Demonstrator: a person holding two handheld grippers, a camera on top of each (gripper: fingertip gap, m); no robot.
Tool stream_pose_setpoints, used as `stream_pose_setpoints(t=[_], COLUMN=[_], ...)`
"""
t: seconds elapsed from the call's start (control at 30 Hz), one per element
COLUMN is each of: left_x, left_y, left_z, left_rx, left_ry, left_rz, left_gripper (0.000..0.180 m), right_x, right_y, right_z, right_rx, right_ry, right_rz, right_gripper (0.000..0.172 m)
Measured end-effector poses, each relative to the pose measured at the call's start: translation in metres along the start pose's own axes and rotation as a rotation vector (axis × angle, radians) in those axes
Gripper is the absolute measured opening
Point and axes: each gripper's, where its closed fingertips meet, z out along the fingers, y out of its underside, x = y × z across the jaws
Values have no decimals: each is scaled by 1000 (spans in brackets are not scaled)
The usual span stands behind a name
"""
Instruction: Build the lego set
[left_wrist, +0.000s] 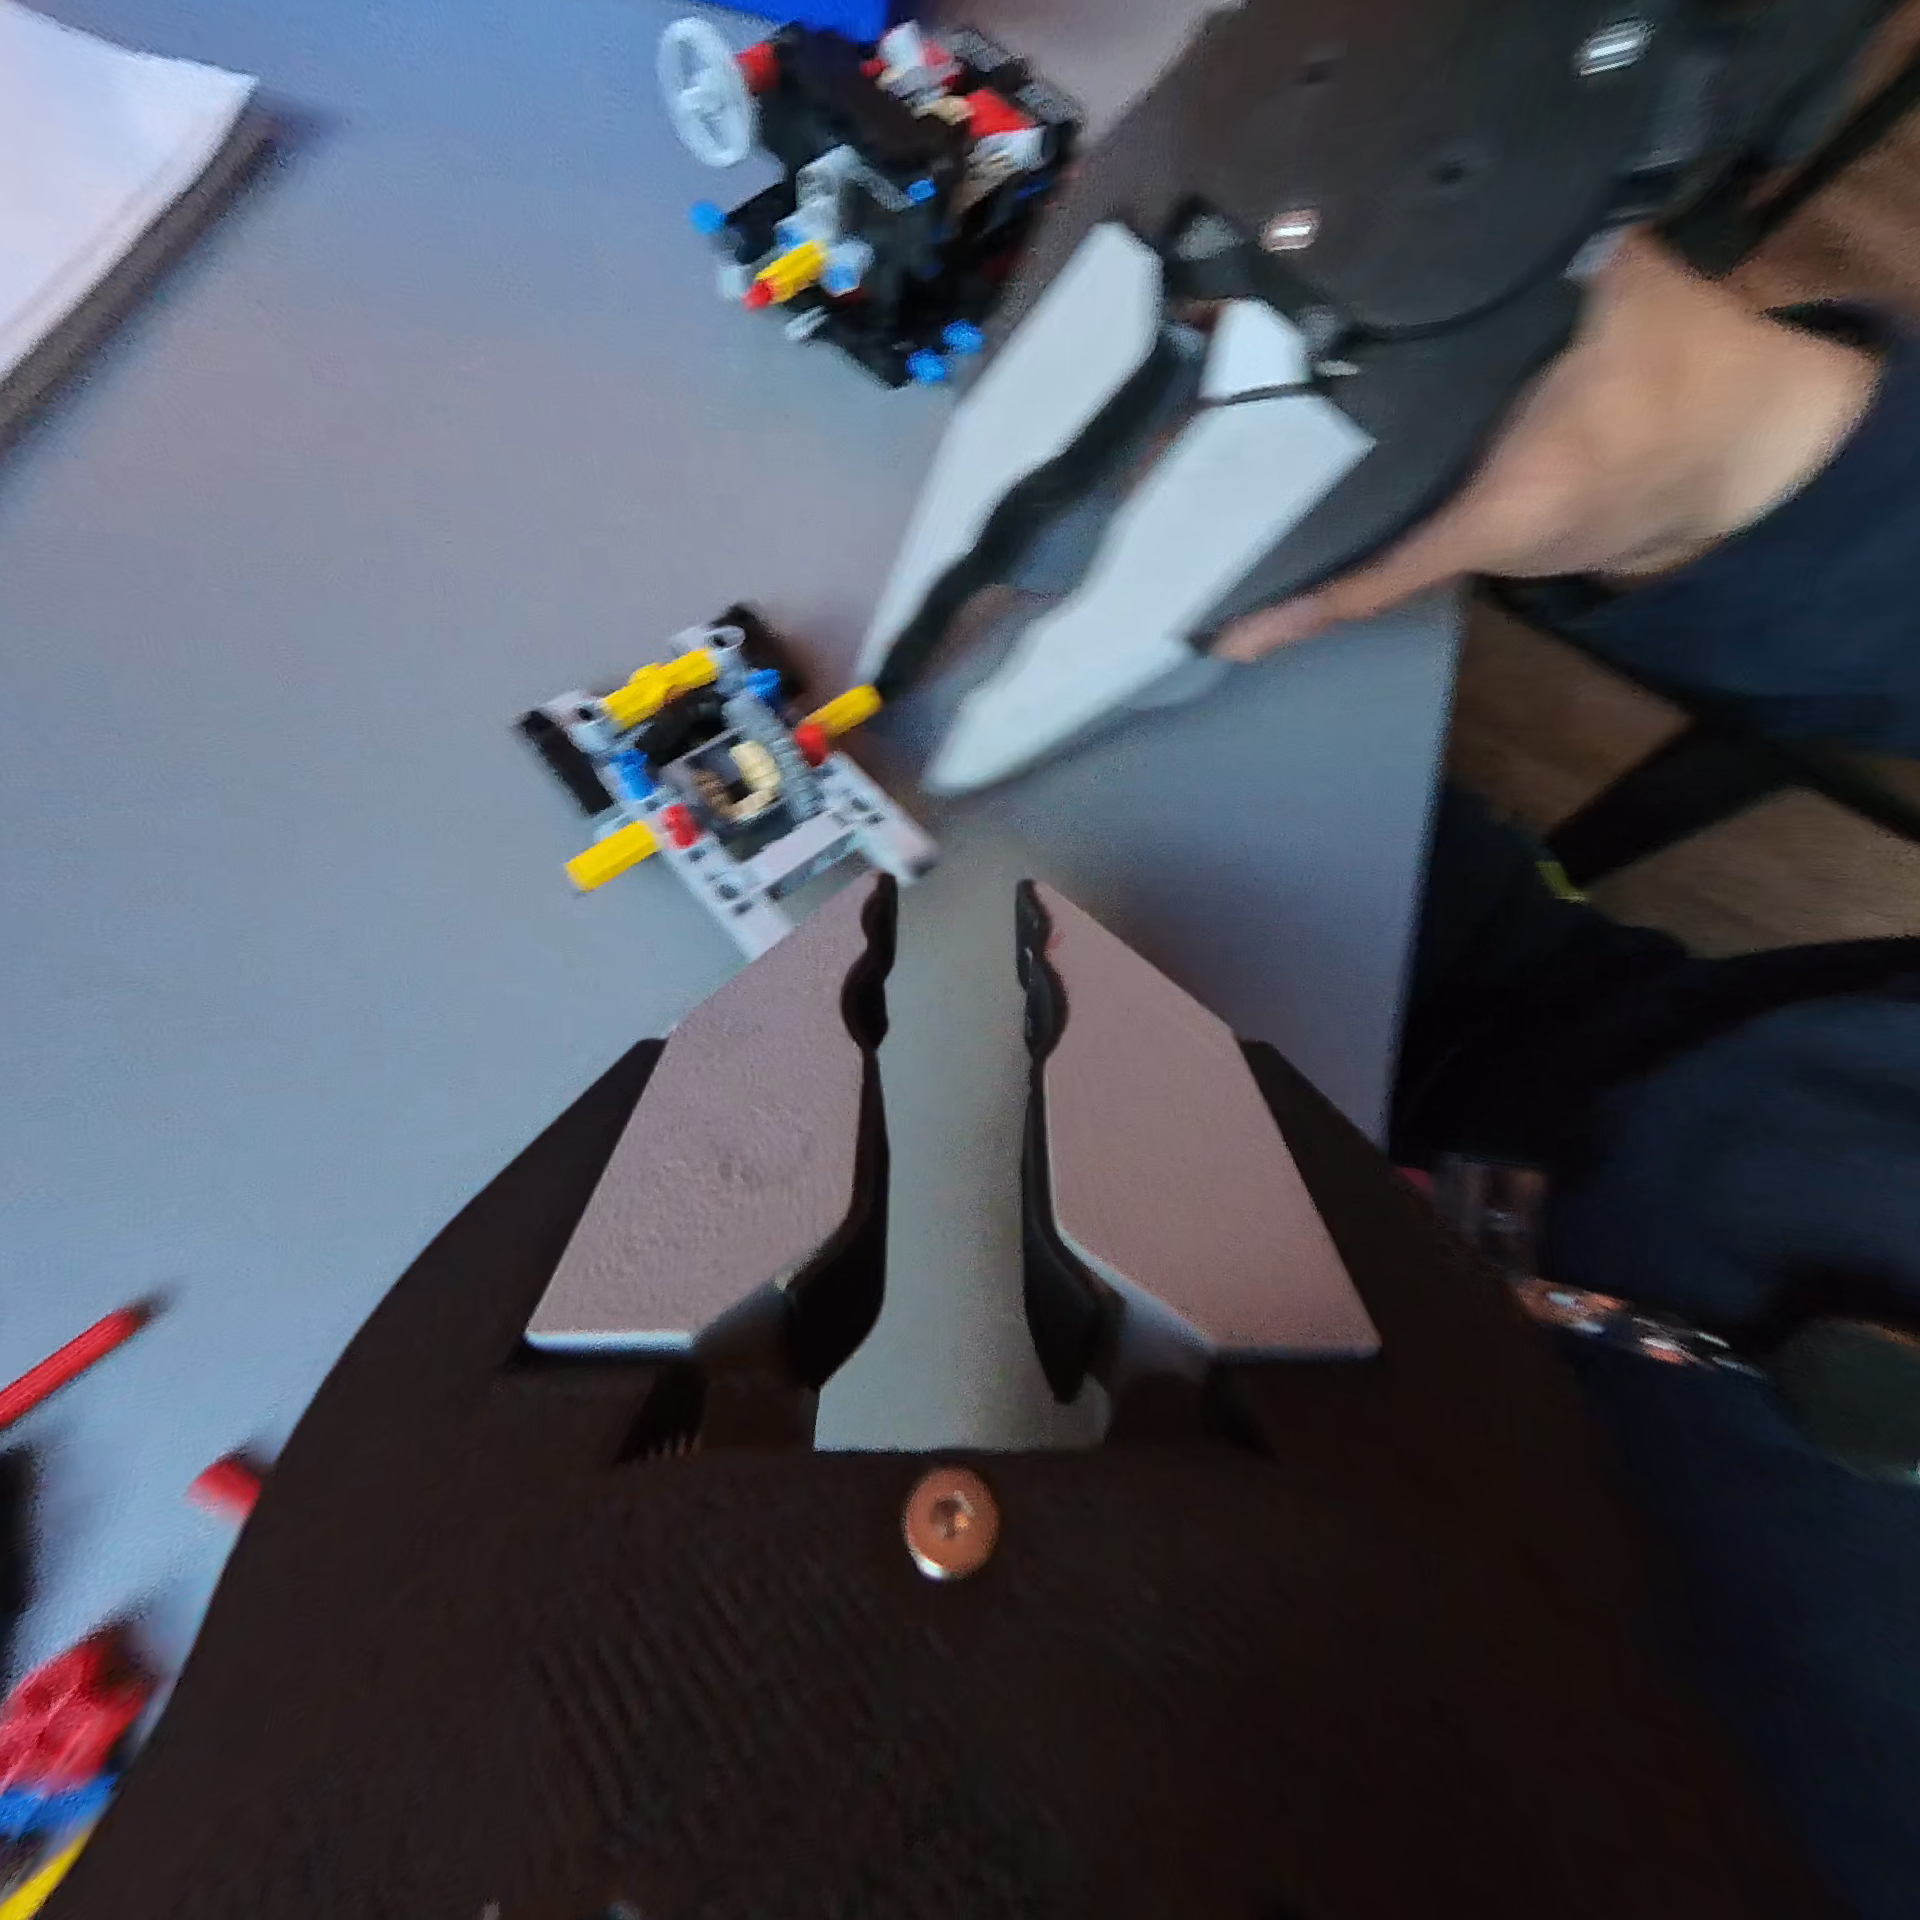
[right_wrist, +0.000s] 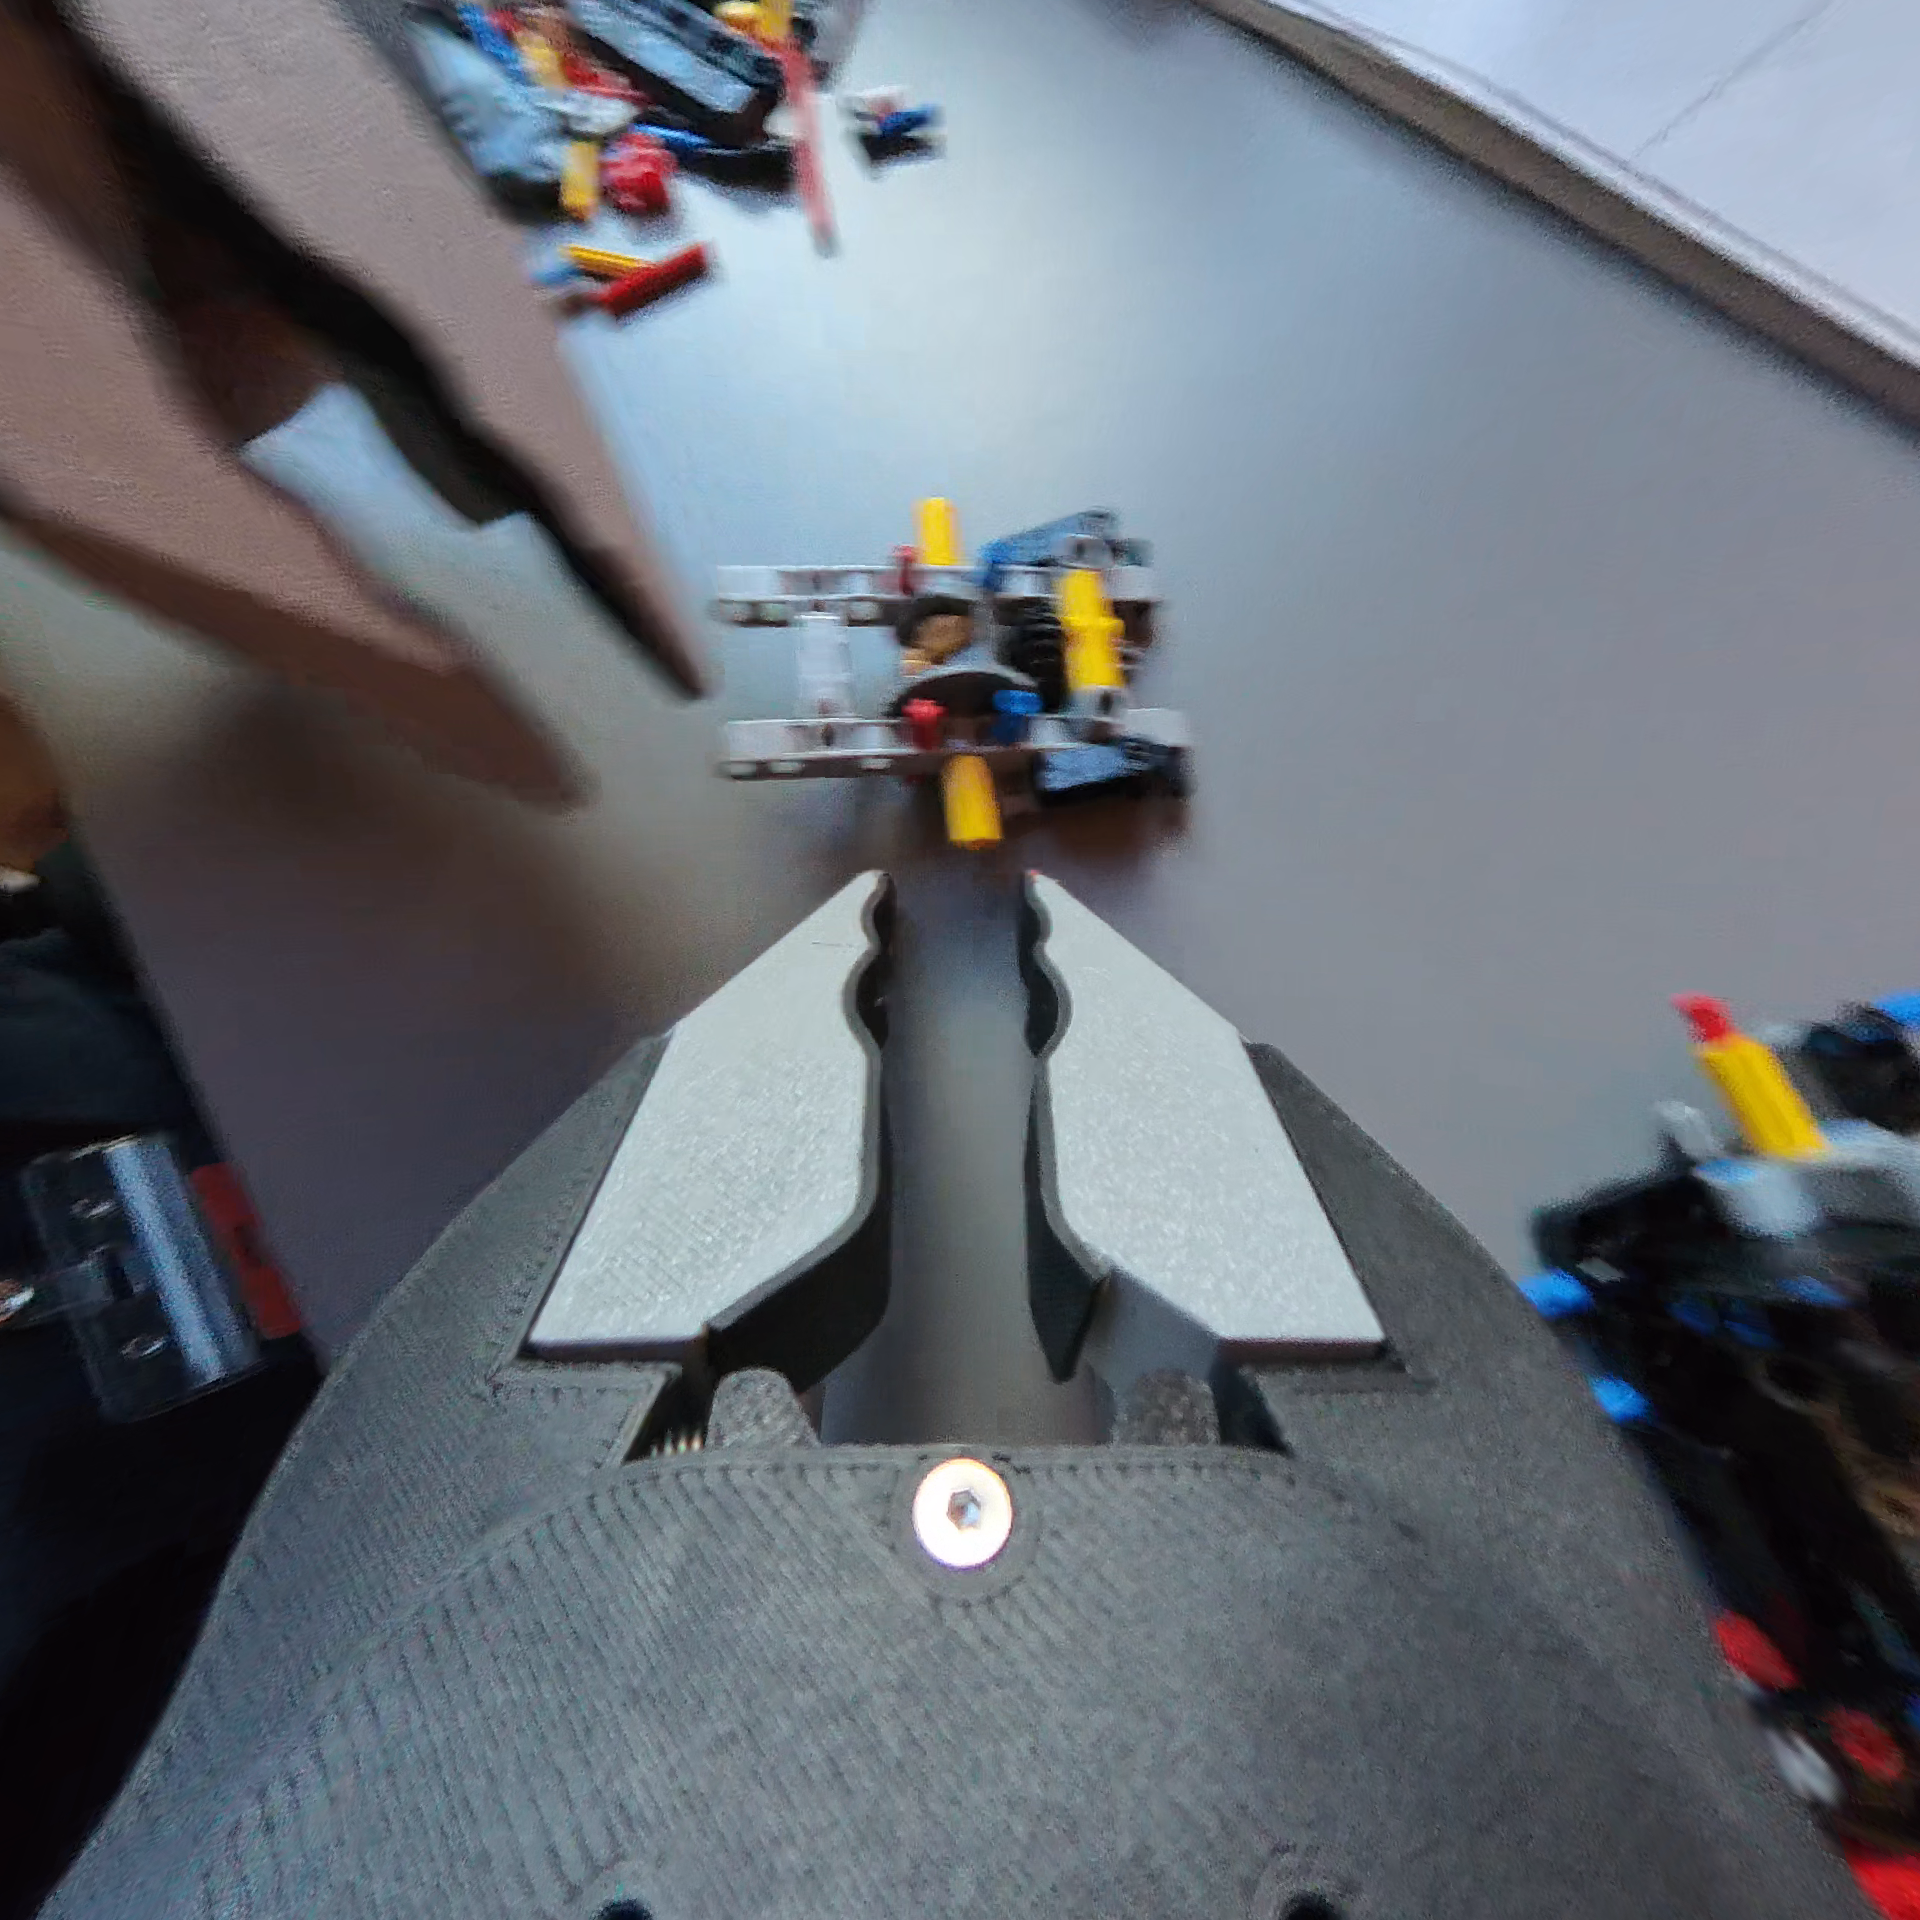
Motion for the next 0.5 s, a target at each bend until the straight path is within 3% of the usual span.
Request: stream_pose_setpoints(t=[0.07,0.13,0.23,0.33,0.4,0.47,0.5], left_x=[20,16,-18,-44,-49,-30,-7], left_y=[-11,-18,-11,0,9,11,6], left_z=[-6,-18,-34,-42,-34,-19,-12], left_rx=[77,142,152,96,30,8,35], left_ry=[152,178,27,-114,-136,-40,81], left_rz=[-25,-65,-85,-84,-86,-89,-77], left_gripper=[19,19,18,19,22,22,22], right_x=[24,29,24,30,36,38,39], right_y=[2,5,7,0,-1,-3,-4], right_z=[-8,-16,-25,-34,-34,-33,-33], right_rx=[-3,25,82,153,155,156,161], right_ry=[101,99,62,127,165,176,183], right_rz=[25,46,69,44,45,25,16], right_gripper=[16,19,24,22,22,19,18])
